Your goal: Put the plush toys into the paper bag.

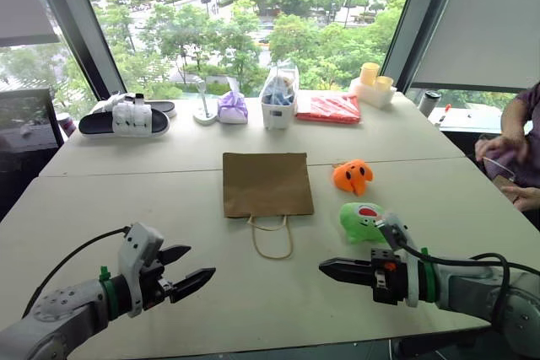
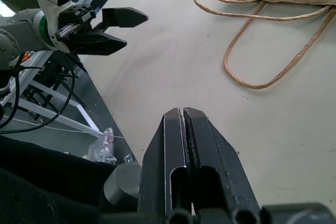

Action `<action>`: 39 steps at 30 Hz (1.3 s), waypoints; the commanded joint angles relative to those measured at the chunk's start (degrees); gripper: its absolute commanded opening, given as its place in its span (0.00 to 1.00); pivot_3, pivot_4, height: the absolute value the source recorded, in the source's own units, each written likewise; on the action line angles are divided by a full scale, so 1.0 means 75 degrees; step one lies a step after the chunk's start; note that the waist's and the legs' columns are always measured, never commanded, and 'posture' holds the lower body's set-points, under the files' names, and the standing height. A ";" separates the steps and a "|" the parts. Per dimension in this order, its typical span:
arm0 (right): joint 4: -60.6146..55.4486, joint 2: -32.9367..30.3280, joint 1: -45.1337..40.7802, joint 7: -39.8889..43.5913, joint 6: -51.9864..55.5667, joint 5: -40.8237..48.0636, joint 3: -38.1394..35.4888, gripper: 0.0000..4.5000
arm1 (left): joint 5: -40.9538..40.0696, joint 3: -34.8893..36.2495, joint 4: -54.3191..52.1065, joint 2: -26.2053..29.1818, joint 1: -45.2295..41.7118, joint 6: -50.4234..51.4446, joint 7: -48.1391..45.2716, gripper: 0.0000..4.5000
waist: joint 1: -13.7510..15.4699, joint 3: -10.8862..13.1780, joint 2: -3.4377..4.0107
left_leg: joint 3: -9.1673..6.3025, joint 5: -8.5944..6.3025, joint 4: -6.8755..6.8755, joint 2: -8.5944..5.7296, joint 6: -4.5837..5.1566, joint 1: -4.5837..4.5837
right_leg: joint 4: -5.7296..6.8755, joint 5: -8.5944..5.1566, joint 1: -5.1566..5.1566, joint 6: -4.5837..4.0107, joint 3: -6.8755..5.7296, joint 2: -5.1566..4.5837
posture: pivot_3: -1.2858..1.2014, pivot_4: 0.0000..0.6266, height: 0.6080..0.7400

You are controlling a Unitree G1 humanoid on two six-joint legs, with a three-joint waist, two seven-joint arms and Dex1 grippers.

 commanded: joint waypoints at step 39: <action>-0.0774 0.0451 0.0340 -0.1308 -0.0337 0.0516 -0.0283 0.00 | 0.4419 -0.4878 0.5209 -0.1149 -0.5614 -0.4886 -0.3070 0.88 | 0.0008 -0.0005 -0.0002 | -0.0002 0.0003 0.0025 -0.0015 0.0003 -0.0045 | 0.0010 0.0009 -0.0033 0.0004 -0.0004 0.0005 | 0.52 0.24 1.00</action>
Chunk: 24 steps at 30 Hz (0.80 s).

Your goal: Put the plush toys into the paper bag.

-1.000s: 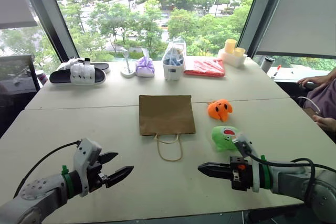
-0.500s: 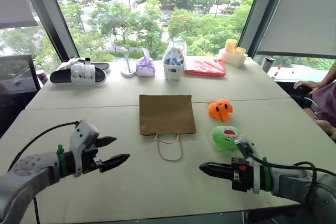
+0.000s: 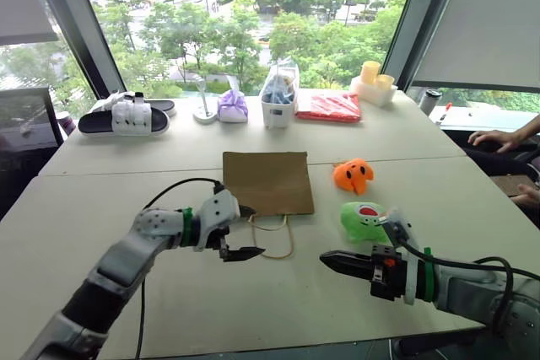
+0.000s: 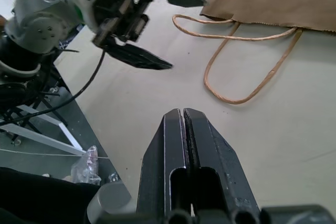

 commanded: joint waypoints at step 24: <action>0.0739 0.2621 -0.1880 -0.1989 -0.1961 -0.3124 0.2301 0.00 | -0.2864 0.2399 -0.0115 -0.1954 -0.1820 0.3964 0.0859 0.01 | -0.0169 -0.0004 -0.0006 | -0.0023 0.0002 0.0011 -0.0003 0.0000 0.0013 | 0.0095 0.0028 -0.0026 0.0058 -0.0002 0.0011 | 0.52 0.24 1.00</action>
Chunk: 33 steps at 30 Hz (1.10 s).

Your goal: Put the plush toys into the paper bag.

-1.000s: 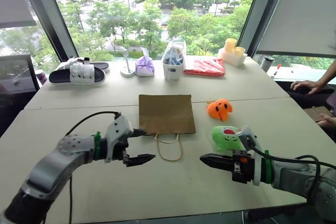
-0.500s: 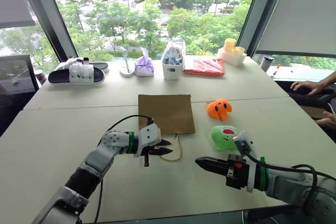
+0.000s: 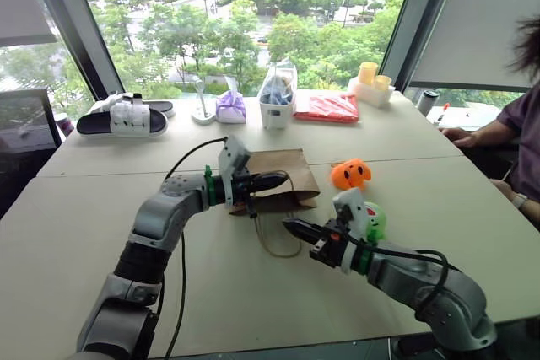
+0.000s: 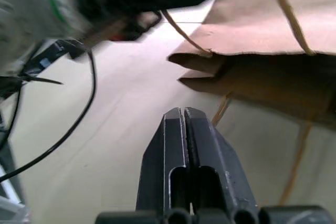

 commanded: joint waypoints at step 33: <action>0.4186 0.1317 -0.1343 0.0361 -0.2190 -0.5295 0.1748 0.00 | -0.3630 0.1575 -0.1645 -0.1303 -0.0780 0.2522 0.2636 0.01 | -0.0094 -0.0006 0.0000 | 0.0000 0.0015 -0.0005 -0.0003 -0.0028 0.0006 | 0.0007 0.0003 -0.0005 -0.0005 0.0003 0.0003 | 0.52 0.24 1.00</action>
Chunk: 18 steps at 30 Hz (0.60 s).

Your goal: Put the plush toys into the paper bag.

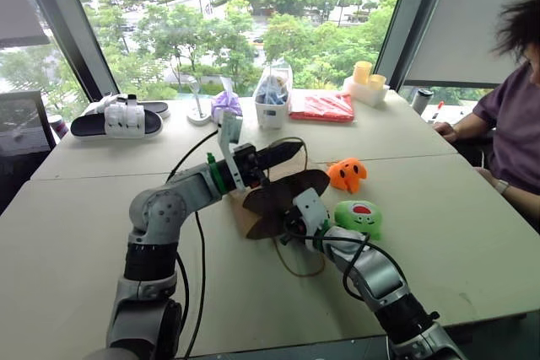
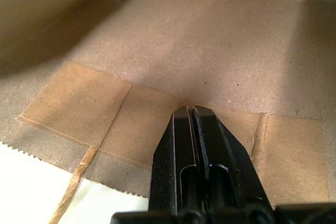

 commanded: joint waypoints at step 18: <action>-0.0996 0.0455 0.0629 0.0509 -0.0383 0.0140 -0.0480 0.00 | -0.0760 0.0388 0.0586 -0.0133 -0.0467 -0.0265 0.0806 0.01 | -0.0003 -0.0004 0.0000 | 0.0001 0.0002 -0.0006 -0.0001 -0.0003 0.0022 | 0.0001 0.0000 0.0017 0.0000 0.0001 0.0002 | 0.52 0.24 1.00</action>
